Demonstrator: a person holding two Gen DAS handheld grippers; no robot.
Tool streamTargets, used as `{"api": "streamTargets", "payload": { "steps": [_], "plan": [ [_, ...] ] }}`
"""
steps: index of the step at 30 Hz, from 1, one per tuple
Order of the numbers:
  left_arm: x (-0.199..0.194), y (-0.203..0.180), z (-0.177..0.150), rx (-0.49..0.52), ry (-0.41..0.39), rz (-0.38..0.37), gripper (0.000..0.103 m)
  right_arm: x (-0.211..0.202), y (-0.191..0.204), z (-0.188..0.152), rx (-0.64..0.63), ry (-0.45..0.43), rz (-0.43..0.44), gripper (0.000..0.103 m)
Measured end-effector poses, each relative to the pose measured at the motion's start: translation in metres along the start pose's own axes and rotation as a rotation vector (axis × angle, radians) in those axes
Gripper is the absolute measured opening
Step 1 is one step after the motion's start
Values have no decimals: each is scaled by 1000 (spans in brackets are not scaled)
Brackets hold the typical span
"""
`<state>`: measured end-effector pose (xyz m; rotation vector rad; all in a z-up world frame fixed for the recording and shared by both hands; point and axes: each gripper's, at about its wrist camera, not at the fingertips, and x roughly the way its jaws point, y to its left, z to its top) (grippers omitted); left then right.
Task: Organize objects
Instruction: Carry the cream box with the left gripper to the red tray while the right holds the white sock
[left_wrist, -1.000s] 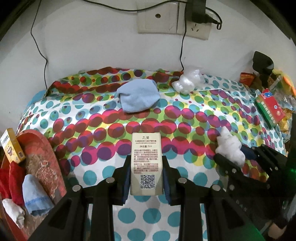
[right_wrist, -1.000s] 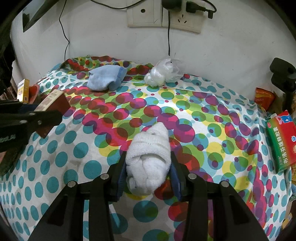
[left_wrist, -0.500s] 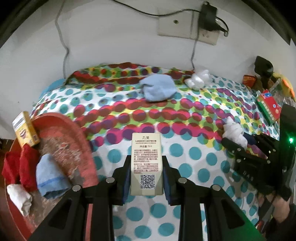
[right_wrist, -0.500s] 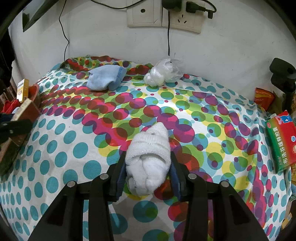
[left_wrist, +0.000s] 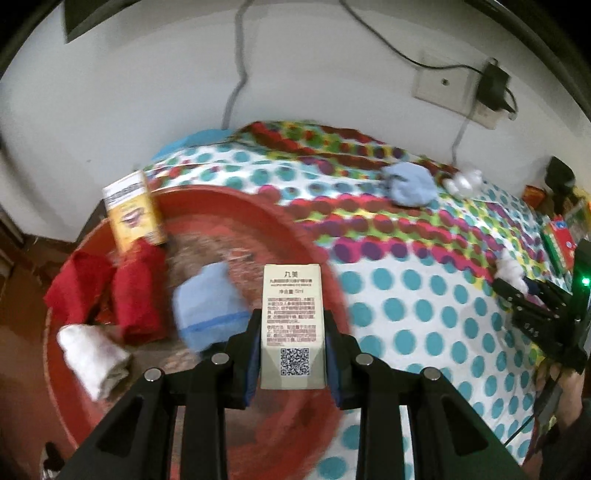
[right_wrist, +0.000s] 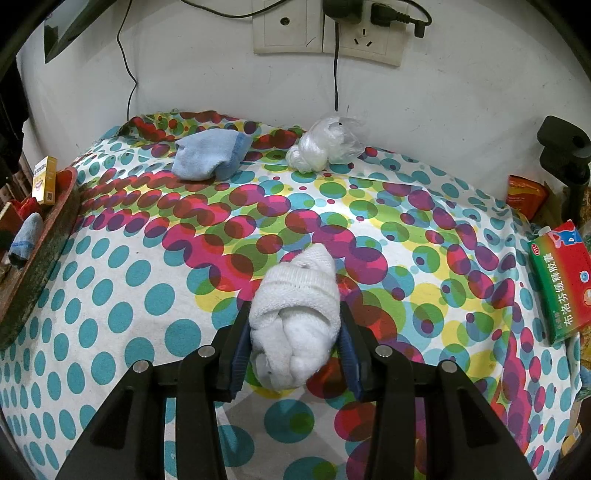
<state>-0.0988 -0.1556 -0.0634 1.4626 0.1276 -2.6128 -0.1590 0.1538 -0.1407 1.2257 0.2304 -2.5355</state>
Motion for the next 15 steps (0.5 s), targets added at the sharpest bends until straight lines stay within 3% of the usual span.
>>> {"api": "streamTargets", "payload": {
  "steps": [15],
  "plan": [
    [-17,99,-16,-116,9,147,30,-1,0,0,1,0,-1,40]
  ]
}}
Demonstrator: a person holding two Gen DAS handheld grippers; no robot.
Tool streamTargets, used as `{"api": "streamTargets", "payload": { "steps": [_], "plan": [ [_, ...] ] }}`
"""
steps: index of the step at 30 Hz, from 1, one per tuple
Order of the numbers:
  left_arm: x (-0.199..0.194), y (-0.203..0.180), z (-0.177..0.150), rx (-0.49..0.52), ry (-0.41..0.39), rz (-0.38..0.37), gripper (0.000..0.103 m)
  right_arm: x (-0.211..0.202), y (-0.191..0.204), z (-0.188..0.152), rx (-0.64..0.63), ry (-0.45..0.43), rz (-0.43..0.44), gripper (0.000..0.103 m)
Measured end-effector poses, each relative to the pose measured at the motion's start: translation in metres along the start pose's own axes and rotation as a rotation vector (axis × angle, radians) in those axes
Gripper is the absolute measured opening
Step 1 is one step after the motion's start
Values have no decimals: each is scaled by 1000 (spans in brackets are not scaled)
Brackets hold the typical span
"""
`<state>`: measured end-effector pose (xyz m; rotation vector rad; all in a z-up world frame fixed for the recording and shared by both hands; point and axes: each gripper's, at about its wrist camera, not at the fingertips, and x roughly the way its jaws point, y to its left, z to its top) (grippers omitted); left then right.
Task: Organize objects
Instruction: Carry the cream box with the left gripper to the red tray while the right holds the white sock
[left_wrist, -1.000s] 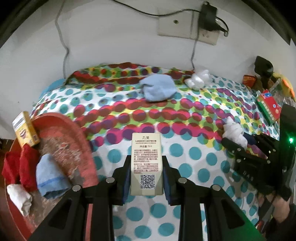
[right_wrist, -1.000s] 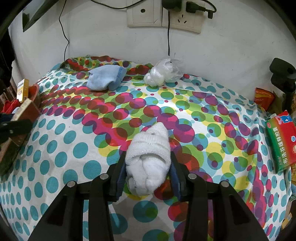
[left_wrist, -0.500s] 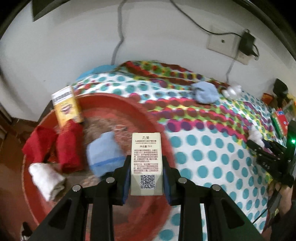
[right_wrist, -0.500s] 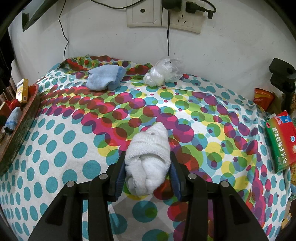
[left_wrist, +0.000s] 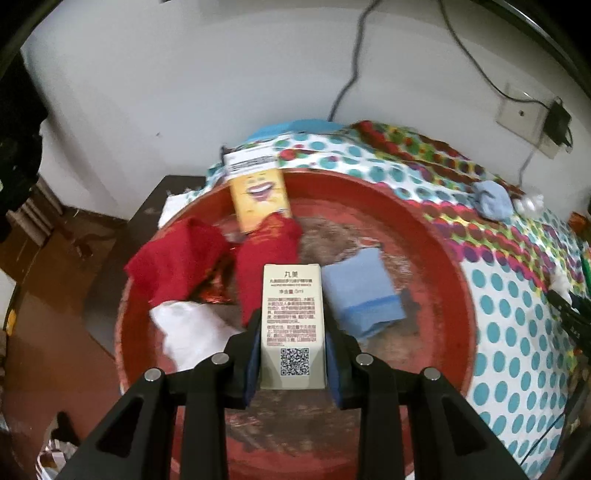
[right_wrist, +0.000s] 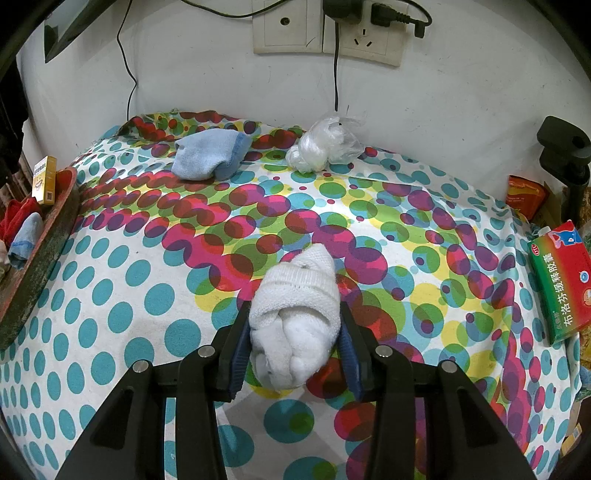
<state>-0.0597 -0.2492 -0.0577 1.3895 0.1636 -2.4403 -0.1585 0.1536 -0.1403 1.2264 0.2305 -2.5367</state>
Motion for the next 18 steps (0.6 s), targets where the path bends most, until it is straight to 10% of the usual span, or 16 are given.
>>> {"api": "streamTargets", "payload": {
  "steps": [18],
  "plan": [
    [8,13,-28,31,29,-17,30,0,0,0,0,0,-2,41]
  ]
}}
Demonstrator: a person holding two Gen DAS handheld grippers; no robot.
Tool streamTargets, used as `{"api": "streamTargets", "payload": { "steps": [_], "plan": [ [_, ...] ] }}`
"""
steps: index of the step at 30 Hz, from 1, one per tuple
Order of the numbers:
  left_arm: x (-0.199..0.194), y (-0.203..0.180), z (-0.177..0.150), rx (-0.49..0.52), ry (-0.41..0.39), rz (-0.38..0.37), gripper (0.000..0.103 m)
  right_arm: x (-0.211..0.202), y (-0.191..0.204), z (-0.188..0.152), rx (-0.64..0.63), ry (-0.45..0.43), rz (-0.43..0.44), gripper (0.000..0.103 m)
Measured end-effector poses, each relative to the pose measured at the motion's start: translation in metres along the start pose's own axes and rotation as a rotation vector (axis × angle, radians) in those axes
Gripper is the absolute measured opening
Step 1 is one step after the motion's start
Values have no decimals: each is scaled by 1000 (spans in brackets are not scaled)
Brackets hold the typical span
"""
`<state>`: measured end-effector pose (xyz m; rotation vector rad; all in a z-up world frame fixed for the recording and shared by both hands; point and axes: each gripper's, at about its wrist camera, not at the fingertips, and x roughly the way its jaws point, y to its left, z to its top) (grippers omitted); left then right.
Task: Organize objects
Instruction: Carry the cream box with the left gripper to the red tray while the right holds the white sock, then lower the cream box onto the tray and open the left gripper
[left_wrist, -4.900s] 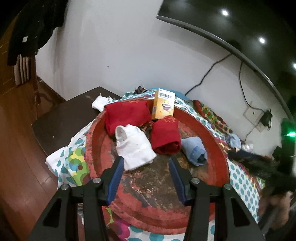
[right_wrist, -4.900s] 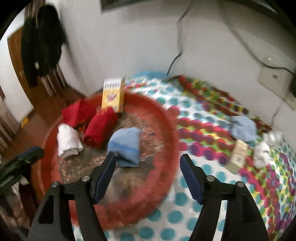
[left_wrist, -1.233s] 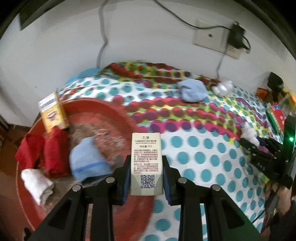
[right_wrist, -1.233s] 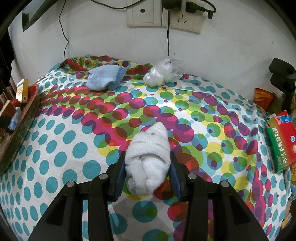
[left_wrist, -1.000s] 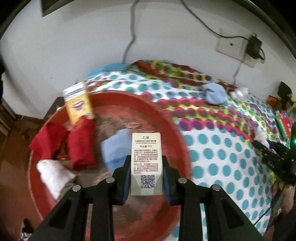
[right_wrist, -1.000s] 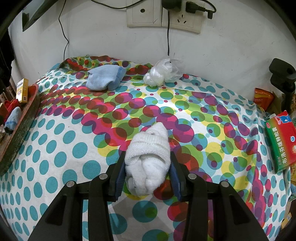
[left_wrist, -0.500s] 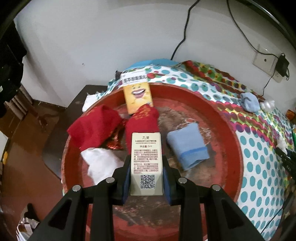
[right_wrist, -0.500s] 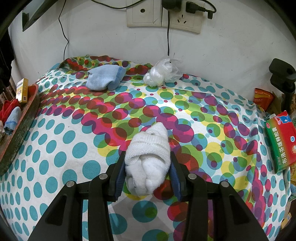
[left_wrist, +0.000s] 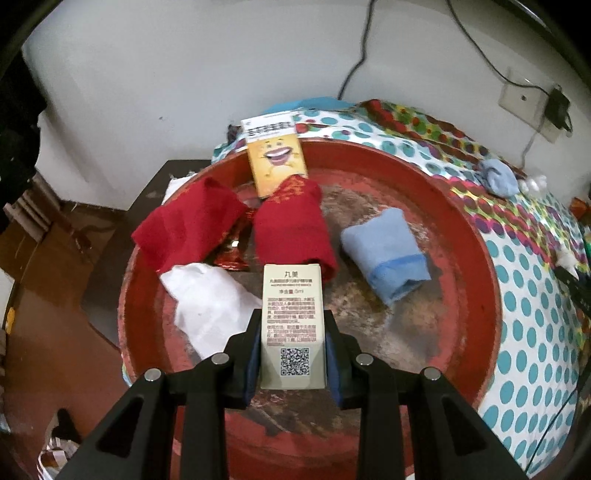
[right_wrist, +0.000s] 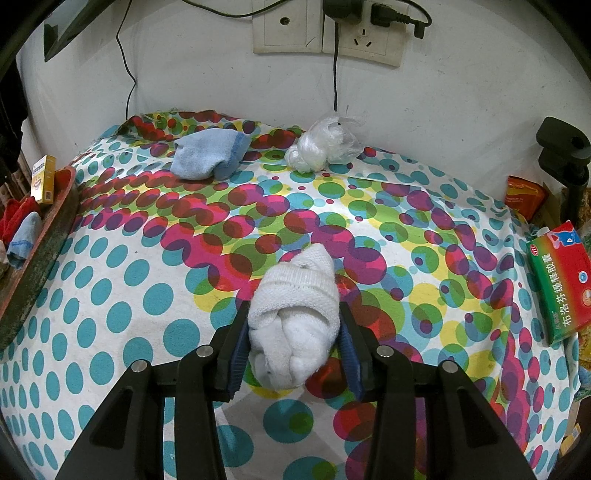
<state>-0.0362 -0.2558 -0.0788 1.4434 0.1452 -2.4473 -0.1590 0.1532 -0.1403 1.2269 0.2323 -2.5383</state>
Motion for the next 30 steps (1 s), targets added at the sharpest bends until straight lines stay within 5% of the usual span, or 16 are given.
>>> {"api": "streamTargets", "payload": {
  "steps": [16,22,26,30],
  "plan": [
    [17,-5,-20,83,40,49,30,0,-1,1,-1,0,-1,44],
    [16,0,-23,63,40,13,31,0,-2,1,-1,1,-2,45],
    [13,4,-23,36,37,-13,44,0,-2,1,-1,1,-1,46],
    [5,5,-24,46,25,-17,47,0,-2,2,-1,1,-2,46]
  ]
}}
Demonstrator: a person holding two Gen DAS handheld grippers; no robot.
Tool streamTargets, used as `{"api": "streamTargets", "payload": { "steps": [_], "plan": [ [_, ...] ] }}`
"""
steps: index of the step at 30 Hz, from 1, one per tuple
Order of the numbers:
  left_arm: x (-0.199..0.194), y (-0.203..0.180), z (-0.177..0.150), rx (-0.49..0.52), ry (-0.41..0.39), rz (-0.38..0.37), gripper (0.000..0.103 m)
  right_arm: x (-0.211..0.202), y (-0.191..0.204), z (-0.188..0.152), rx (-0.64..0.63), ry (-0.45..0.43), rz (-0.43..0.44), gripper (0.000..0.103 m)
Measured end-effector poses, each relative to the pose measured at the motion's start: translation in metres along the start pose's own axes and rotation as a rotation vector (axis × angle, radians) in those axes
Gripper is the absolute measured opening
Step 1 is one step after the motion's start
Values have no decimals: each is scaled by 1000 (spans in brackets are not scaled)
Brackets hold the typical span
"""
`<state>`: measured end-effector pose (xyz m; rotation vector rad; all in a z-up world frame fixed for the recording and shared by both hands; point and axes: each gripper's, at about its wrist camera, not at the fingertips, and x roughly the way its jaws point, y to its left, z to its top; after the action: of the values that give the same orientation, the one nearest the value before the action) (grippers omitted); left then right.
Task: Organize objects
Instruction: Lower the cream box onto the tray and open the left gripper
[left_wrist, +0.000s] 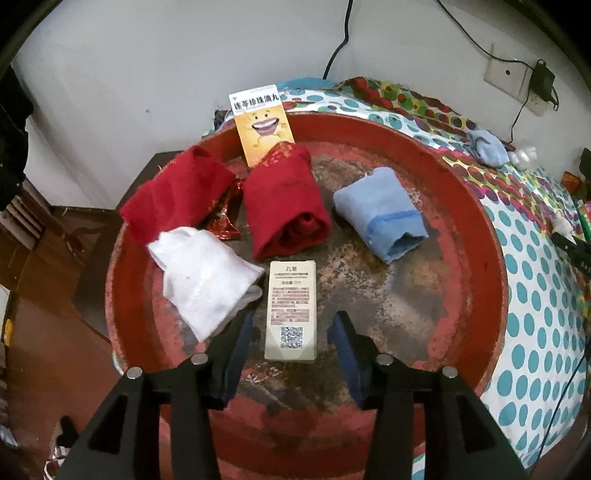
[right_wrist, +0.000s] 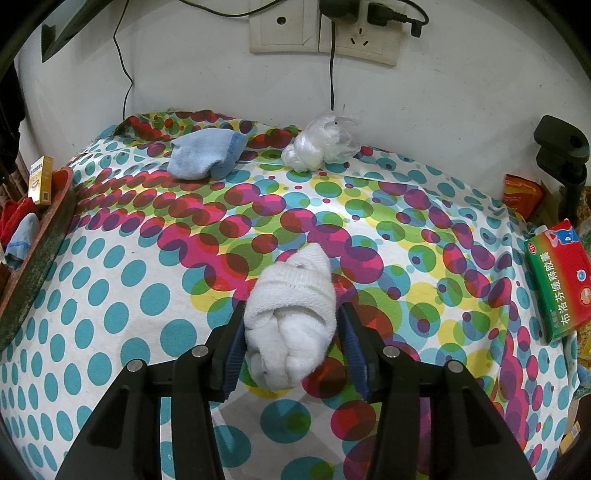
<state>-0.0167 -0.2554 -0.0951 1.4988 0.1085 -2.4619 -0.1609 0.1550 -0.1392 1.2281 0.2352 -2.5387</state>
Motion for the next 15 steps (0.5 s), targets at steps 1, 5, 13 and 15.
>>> {"api": "streamTargets", "payload": {
  "steps": [1,5,13,15],
  "plan": [
    [-2,0,-1,5,-3,2,47,0,0,0,0,0,0,46],
    [-11,-1,-5,16,-21,10,47,0,0,0,0,0,0,46],
    [-24,-17,-16,120,-52,28,47,0,0,0,0,0,-2,47],
    [-33,-21,-18,138,-81,16,47,0,0,1,1,1,-4,47]
  ]
}}
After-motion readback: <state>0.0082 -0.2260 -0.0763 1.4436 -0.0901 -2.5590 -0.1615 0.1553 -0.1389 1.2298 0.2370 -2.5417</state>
